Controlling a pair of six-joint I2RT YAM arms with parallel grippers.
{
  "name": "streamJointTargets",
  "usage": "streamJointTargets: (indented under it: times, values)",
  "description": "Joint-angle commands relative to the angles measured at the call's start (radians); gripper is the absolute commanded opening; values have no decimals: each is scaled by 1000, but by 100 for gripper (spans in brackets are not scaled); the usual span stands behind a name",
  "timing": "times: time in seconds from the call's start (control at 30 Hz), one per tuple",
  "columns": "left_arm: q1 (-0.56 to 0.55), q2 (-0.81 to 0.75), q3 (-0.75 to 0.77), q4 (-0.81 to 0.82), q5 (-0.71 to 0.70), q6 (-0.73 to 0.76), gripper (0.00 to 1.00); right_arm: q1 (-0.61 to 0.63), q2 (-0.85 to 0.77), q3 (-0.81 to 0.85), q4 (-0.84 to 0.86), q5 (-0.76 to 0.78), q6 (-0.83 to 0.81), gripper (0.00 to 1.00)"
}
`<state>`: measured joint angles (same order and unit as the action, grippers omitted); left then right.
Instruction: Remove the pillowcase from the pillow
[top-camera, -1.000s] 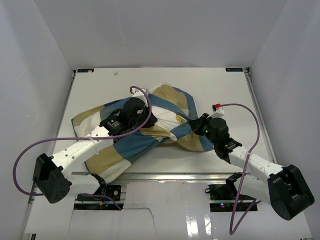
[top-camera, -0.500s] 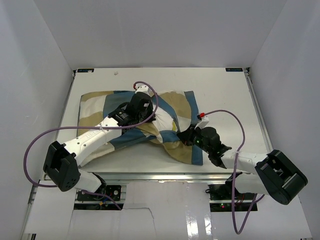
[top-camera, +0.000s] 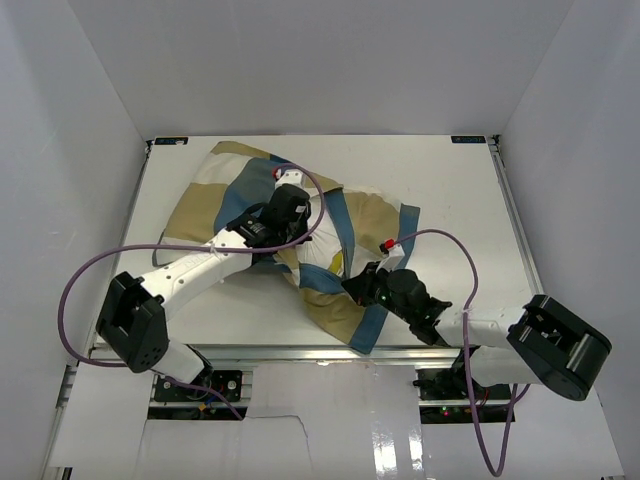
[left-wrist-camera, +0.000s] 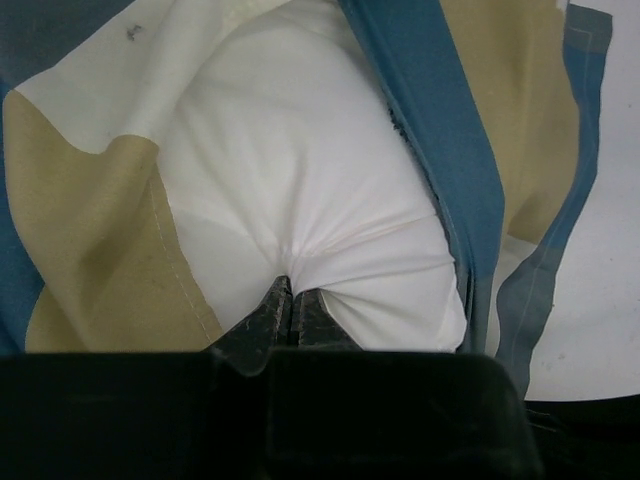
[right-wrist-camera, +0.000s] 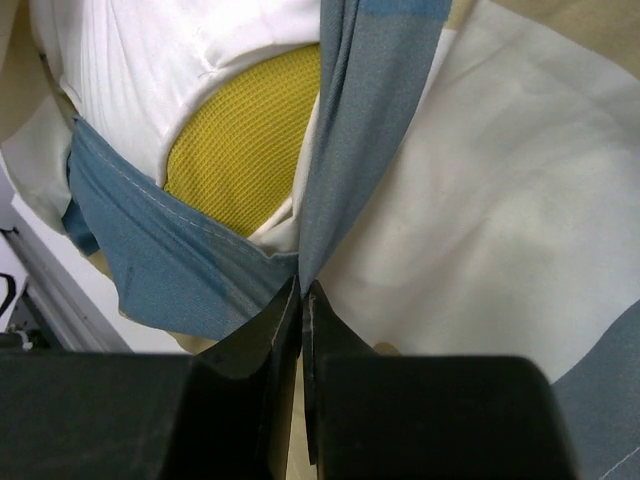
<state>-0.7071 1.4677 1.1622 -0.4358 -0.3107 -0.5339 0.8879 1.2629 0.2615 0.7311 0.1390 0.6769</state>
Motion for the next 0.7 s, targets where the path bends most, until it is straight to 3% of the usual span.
streamJointTargets:
  times: [0.0, 0.13, 0.27, 0.33, 0.4, 0.53, 0.67]
  values:
    - [31, -26, 120, 169, -230, 20, 0, 49, 7, -53, -272, 75, 9, 8]
    - [31, -47, 128, 143, -229, -11, 0, 51, -36, -65, -323, 152, 21, 8]
    - [9, -79, 64, 201, 71, -44, 0, 49, -92, 2, -380, 198, -67, 8]
    - [-29, -78, 22, 203, 93, -54, 0, 49, -112, 101, -459, 201, -111, 10]
    - [-95, -75, -8, 209, 39, -66, 0, 49, -122, 178, -527, 264, -132, 17]
    - [-117, -73, -76, 206, -7, -121, 0, 42, -120, 335, -584, 310, -168, 48]
    - [-117, -66, -93, 197, -53, -170, 0, 37, -97, 392, -668, 287, -126, 56]
